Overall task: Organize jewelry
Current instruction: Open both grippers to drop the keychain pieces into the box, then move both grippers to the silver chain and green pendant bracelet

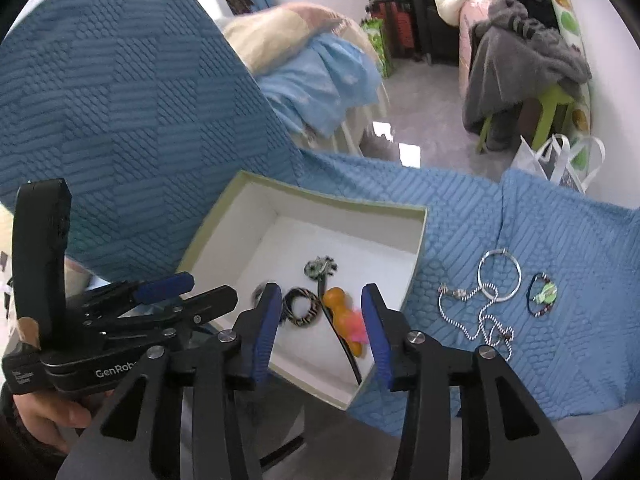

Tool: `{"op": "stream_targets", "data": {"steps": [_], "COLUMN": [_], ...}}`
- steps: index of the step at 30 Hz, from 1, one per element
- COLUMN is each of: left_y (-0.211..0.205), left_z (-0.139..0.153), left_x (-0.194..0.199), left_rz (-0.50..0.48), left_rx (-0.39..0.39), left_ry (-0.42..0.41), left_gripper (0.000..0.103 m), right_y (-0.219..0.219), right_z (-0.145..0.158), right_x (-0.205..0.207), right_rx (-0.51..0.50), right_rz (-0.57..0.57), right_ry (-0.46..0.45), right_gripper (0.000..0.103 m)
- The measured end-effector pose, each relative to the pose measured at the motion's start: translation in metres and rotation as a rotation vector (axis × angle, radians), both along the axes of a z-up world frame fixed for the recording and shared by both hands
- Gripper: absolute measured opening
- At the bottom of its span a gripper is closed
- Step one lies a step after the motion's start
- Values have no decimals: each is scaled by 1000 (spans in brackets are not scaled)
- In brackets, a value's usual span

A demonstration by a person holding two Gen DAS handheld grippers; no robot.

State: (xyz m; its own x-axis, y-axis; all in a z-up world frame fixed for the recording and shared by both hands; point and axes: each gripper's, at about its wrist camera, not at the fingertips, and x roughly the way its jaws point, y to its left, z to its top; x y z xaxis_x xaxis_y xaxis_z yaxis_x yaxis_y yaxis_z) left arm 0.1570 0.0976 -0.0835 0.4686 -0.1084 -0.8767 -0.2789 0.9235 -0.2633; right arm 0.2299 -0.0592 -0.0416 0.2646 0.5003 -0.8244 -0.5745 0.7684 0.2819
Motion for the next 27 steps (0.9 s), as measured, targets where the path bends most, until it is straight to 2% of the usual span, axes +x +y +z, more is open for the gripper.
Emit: {"op": "stream_targets", "data": {"steps": [8,14,20,27], "left_y": [-20,-44,-80,-127], "left_z": [49,70,70,51], "left_x": [-10,-14,-14,-12], "left_rz": [21,23,-22,-89], "left_rx": [20,10,-4,-36], "left_ry": [-124,-202,-225,-223], "left_gripper": [64,64,64,62], "right_y": [-34,-77,-130,-188], "right_z": [59,94,102,79], "right_x": [-10,-16,-23,-26], "right_rx": [74,99,109,94], "right_rz": [-23,-78,-155,-254], "right_ry": [-142,-256,-311,-319], "right_gripper": [40,40,40,39]}}
